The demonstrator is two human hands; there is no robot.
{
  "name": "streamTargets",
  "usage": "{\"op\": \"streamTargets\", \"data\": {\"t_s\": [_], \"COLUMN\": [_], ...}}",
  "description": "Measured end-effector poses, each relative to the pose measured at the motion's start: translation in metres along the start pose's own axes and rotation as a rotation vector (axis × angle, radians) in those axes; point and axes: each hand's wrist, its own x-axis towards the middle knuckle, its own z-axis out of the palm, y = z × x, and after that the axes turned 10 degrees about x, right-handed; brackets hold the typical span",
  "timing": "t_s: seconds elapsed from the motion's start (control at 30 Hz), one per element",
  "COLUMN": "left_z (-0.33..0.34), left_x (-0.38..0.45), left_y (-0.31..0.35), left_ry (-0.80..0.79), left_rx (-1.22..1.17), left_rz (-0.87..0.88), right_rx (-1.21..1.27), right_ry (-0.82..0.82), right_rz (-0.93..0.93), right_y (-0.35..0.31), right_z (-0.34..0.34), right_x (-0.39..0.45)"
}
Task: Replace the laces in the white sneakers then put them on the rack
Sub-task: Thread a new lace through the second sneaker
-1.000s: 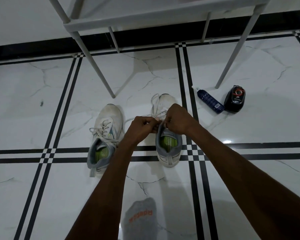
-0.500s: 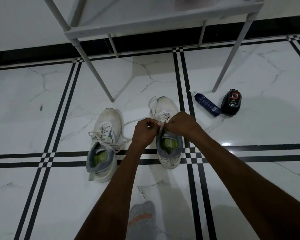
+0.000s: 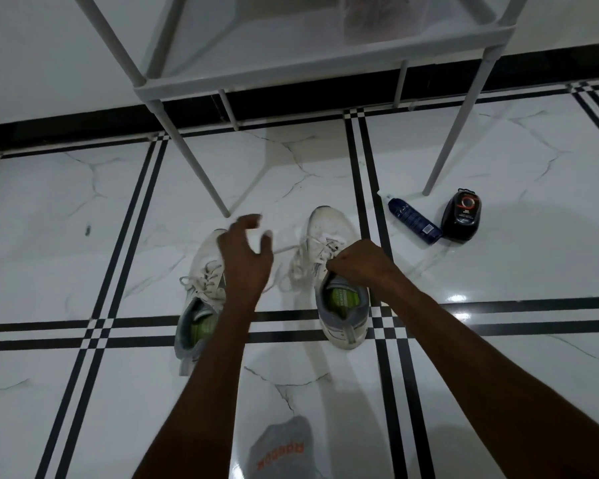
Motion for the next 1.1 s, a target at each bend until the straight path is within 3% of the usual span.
{"op": "streamTargets", "data": {"t_s": [0.07,0.17,0.23,0.37,0.43,0.5,0.57,0.63,0.67,0.73,0.83,0.9,0.93,0.97,1.03,1.1], "left_z": [0.015,0.027,0.026,-0.005,-0.02,-0.017,0.0,0.014,0.018,0.017,0.0,-0.005,-0.003,0.0,0.014,0.026], "left_x": [-0.012,-0.025,-0.027,-0.006,0.001,0.003,-0.002,-0.017,-0.024,-0.026,-0.012,-0.005,-0.005,-0.007,-0.013,-0.019], "left_y": [0.012,0.018,0.019,0.004,-0.006,-0.005,0.008,0.024,0.027,0.023,0.01,0.006,0.006,0.01,0.017,0.023], "left_ry": [-0.331,-0.464,-0.371,0.172,0.229,0.111,-0.166,-0.422,-0.444,-0.288,-0.022,0.05,0.047,0.005,-0.25,-0.445], "left_rx": [-0.118,-0.106,-0.084,0.184,0.304,0.165,-0.035,-0.055,-0.032,0.037,0.335,0.325,0.235,0.139,0.023,0.032], "left_rz": [0.115,0.081,0.028,-0.317,-0.405,-0.178,0.085,0.148,0.114,-0.002,-0.187,-0.229,-0.167,-0.058,0.106,0.137], "right_rx": [-0.018,-0.008,0.027,0.043,0.027,0.009,-0.002,-0.012,-0.014,0.001,0.009,-0.008,-0.013,-0.021,-0.03,-0.022], "right_ry": [-0.014,-0.028,-0.022,-0.025,-0.044,-0.054,-0.046,-0.034,-0.034,-0.037,-0.038,-0.039,-0.036,-0.037,-0.038,-0.035], "right_rz": [-0.005,-0.016,-0.004,0.02,0.005,0.008,0.017,0.01,0.006,-0.006,-0.013,-0.036,-0.039,-0.037,-0.039,-0.05], "right_y": [-0.001,-0.001,0.001,0.002,0.001,-0.001,-0.002,-0.002,-0.001,0.001,0.003,0.002,0.0,0.0,0.0,0.002], "right_z": [-0.001,0.0,-0.002,-0.003,-0.003,-0.003,-0.003,-0.003,-0.003,-0.002,-0.004,-0.004,-0.004,-0.003,-0.003,-0.003], "right_x": [0.001,0.002,0.003,0.001,0.001,0.0,0.002,0.001,0.002,0.003,0.0,-0.001,-0.002,-0.002,-0.001,-0.001]}}
